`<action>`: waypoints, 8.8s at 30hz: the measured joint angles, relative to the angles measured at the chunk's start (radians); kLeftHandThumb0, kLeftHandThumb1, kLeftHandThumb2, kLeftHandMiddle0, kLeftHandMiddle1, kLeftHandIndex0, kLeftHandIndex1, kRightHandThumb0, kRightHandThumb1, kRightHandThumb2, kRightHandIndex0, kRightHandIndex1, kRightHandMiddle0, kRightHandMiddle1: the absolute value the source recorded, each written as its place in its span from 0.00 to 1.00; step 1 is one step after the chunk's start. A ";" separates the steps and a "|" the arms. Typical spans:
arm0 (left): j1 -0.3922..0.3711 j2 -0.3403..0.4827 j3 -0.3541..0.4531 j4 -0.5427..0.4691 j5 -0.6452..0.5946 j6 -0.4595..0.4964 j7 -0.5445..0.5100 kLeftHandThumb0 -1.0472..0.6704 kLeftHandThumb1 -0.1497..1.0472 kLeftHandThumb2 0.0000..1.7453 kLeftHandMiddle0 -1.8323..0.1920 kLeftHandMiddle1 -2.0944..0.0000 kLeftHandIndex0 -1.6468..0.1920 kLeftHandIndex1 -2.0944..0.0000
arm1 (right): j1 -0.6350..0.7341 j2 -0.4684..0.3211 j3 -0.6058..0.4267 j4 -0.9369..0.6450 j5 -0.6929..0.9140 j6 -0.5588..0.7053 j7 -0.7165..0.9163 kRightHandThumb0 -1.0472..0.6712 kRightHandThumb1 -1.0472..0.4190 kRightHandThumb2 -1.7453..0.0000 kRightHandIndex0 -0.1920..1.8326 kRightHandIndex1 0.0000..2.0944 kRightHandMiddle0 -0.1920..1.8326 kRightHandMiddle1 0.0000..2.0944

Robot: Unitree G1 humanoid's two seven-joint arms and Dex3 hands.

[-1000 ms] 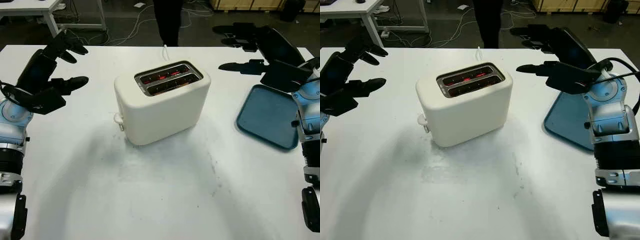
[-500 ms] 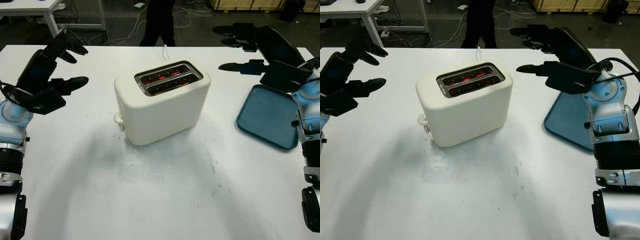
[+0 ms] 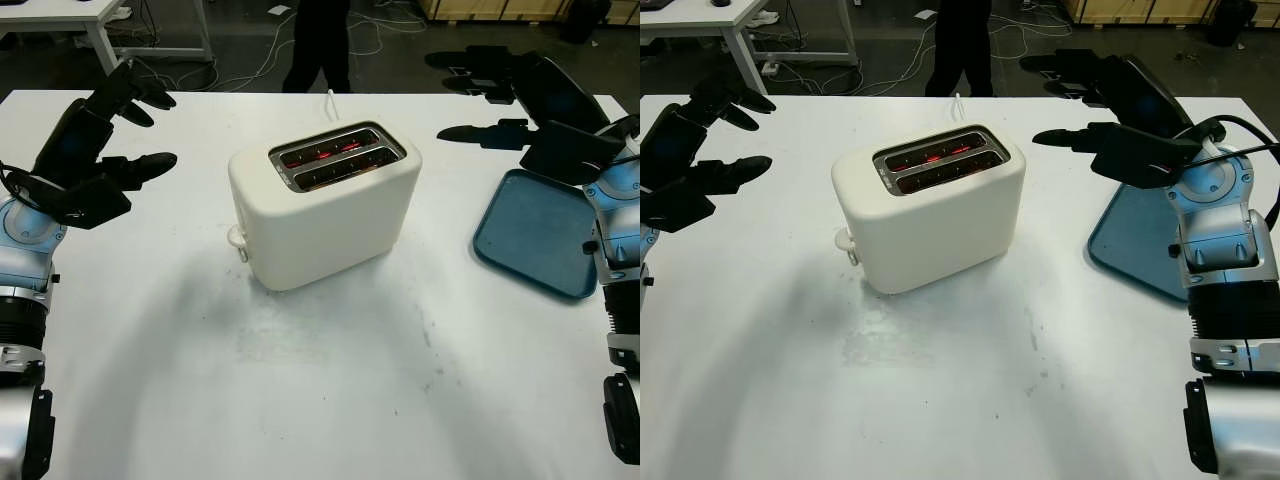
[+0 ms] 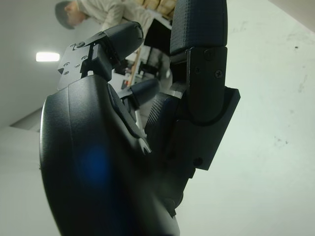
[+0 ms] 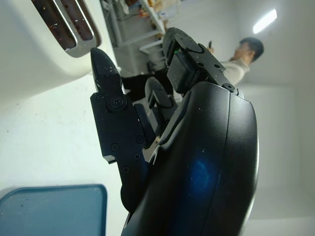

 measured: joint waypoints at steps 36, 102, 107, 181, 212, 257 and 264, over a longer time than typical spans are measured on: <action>0.000 0.000 0.000 0.000 0.002 0.000 0.003 0.00 0.89 0.27 0.91 0.27 0.90 0.36 | 0.000 0.000 0.000 0.000 0.005 0.000 0.000 0.43 0.14 1.00 0.36 0.00 0.34 0.00; 0.000 0.000 -0.001 0.008 0.007 -0.006 0.011 0.00 0.89 0.26 0.91 0.26 0.90 0.35 | 0.000 0.000 0.000 0.000 0.008 0.001 0.001 0.44 0.14 1.00 0.37 0.01 0.34 0.00; 0.000 0.000 -0.001 0.008 0.007 -0.005 0.011 0.00 0.89 0.26 0.91 0.26 0.90 0.35 | 0.000 0.000 0.000 0.000 0.008 0.001 0.001 0.44 0.14 1.00 0.38 0.01 0.34 0.00; 0.000 -0.002 -0.001 0.009 0.002 -0.008 0.009 0.00 0.89 0.26 0.91 0.27 0.90 0.36 | 0.000 0.000 0.002 -0.006 -0.018 0.001 0.000 0.44 0.15 1.00 0.38 0.00 0.35 0.00; 0.000 -0.002 -0.001 0.011 0.002 -0.009 0.009 0.00 0.89 0.26 0.91 0.27 0.90 0.36 | 0.000 0.000 0.002 -0.006 -0.017 0.001 0.000 0.44 0.15 1.00 0.38 0.01 0.35 0.00; 0.000 -0.002 -0.001 0.010 0.002 -0.006 -0.001 0.00 0.89 0.27 0.91 0.27 0.90 0.36 | 0.000 0.000 0.002 -0.004 -0.016 -0.001 0.000 0.42 0.15 1.00 0.37 0.00 0.35 0.00; 0.000 -0.002 -0.001 0.009 0.002 -0.004 -0.002 0.00 0.89 0.26 0.91 0.26 0.90 0.35 | 0.000 0.000 0.002 -0.004 -0.016 0.000 0.000 0.43 0.15 1.00 0.36 0.00 0.35 0.00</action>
